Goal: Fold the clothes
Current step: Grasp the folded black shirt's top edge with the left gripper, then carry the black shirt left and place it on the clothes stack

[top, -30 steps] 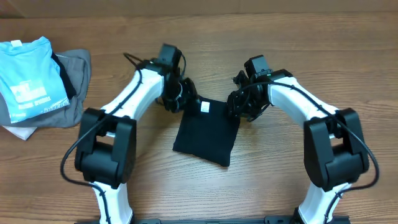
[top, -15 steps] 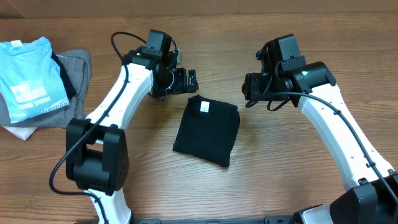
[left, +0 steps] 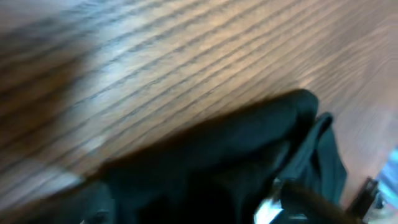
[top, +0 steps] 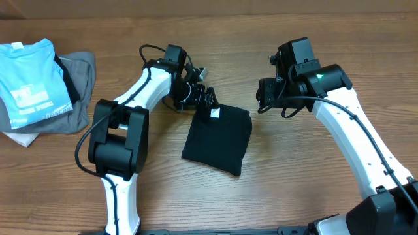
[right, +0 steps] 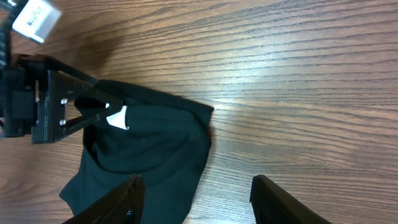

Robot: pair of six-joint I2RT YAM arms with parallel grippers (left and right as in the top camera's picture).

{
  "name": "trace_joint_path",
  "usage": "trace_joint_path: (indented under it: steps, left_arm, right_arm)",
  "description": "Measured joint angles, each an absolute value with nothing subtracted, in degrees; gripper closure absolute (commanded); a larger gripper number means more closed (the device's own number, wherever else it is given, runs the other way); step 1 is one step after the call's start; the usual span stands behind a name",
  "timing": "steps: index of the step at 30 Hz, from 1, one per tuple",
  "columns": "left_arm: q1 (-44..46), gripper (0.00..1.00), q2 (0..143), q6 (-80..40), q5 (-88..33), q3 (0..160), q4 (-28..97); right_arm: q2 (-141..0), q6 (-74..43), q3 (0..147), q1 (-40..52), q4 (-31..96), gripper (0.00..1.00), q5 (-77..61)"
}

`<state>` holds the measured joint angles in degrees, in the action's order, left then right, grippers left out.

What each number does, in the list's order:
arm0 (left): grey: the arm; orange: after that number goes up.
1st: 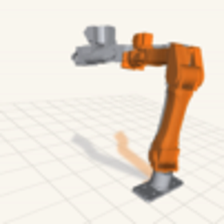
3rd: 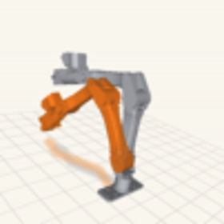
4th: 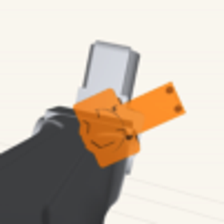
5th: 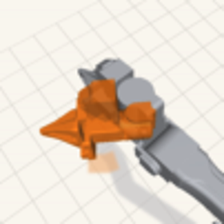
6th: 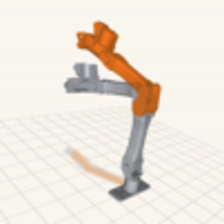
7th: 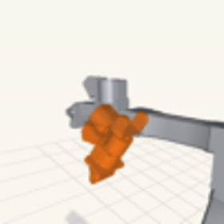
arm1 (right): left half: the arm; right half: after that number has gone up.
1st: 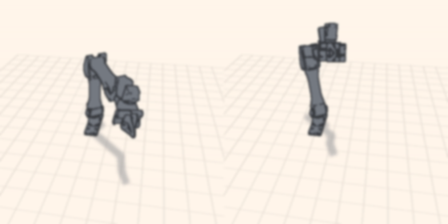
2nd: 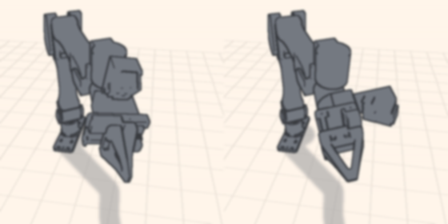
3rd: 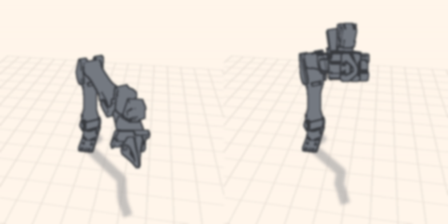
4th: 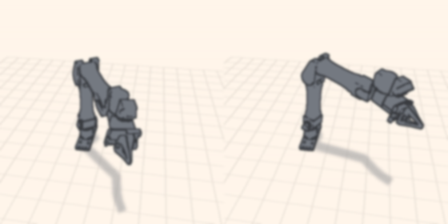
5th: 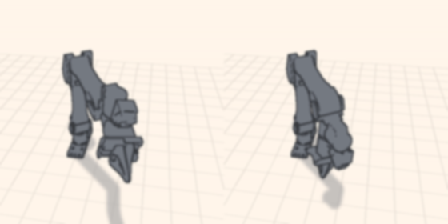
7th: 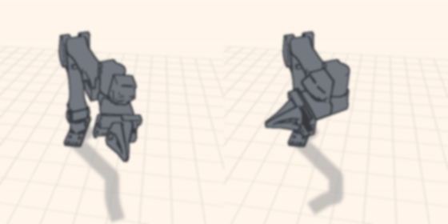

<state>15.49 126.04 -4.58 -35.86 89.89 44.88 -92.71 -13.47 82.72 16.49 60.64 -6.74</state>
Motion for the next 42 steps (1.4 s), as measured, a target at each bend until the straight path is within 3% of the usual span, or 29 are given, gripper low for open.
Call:
trace_joint_path:
  steps: [4,5,12,17,29,42]
  left_arm:
    - [16.5,0.81,128.2,-3.8,-39.0,89.8,45.4]
    - [16.9,0.95,128.6,-3.6,-39.3,89.8,45.5]
    - [16.6,0.96,129.3,-3.2,-39.2,91.0,47.6]
    - [13.8,0.96,127.1,-4.6,-30.8,97.0,51.3]
    - [-4.7,0.96,99.8,-7.1,-13.1,103.8,51.4]
    - [-20.5,0.94,96.9,-7.1,-4.8,103.7,46.3]
  right_arm:
    - [-92.7,-13.5,82.7,16.5,60.6,0.41,-6.5]
    - [-92.7,-13.5,82.7,16.5,60.6,0.41,-6.6]
    - [-92.7,-13.5,82.7,16.5,60.8,0.41,-6.6]
    - [-92.7,-13.5,82.7,16.5,60.8,0.41,-6.5]
    - [-92.7,-13.5,82.7,16.5,61.1,0.42,-5.3]
    - [-92.7,-13.5,82.7,16.5,61.1,0.42,-5.1]
